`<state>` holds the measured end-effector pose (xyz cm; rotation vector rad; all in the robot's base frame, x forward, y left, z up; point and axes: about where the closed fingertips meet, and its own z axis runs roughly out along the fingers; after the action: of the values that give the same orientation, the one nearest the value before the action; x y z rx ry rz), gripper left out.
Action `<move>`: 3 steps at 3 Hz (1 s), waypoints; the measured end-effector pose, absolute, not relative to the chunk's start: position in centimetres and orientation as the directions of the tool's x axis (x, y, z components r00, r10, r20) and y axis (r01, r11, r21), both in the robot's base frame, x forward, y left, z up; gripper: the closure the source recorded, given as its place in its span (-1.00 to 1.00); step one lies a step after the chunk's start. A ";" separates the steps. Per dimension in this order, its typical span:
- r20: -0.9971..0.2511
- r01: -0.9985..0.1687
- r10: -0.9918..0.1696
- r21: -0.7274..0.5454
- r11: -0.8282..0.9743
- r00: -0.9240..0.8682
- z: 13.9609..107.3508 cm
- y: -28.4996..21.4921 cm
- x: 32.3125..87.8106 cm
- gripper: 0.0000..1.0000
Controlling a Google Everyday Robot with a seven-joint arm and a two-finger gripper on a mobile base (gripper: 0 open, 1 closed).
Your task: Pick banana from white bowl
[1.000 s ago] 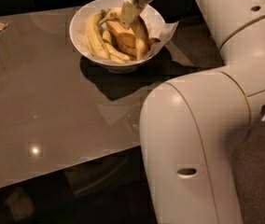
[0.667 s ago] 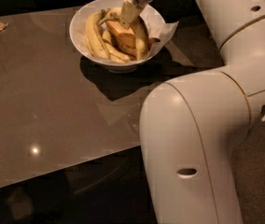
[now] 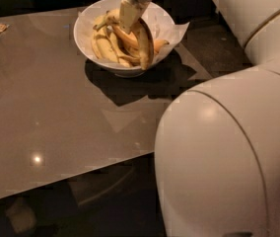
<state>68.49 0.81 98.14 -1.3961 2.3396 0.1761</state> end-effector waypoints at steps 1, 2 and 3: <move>-0.399 -0.867 -0.816 -0.094 0.490 -0.418 97.7 0.8 68.2 1.00; -0.387 -0.875 -0.830 -0.106 0.472 -0.401 98.0 1.4 67.4 1.00; -0.345 -0.870 -0.835 -0.091 0.484 -0.428 97.4 2.0 62.4 1.00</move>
Offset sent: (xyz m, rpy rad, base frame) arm -0.0359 0.0119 0.0068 -0.0595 0.0008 0.0525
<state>62.43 2.05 97.39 -1.4326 2.3913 0.1423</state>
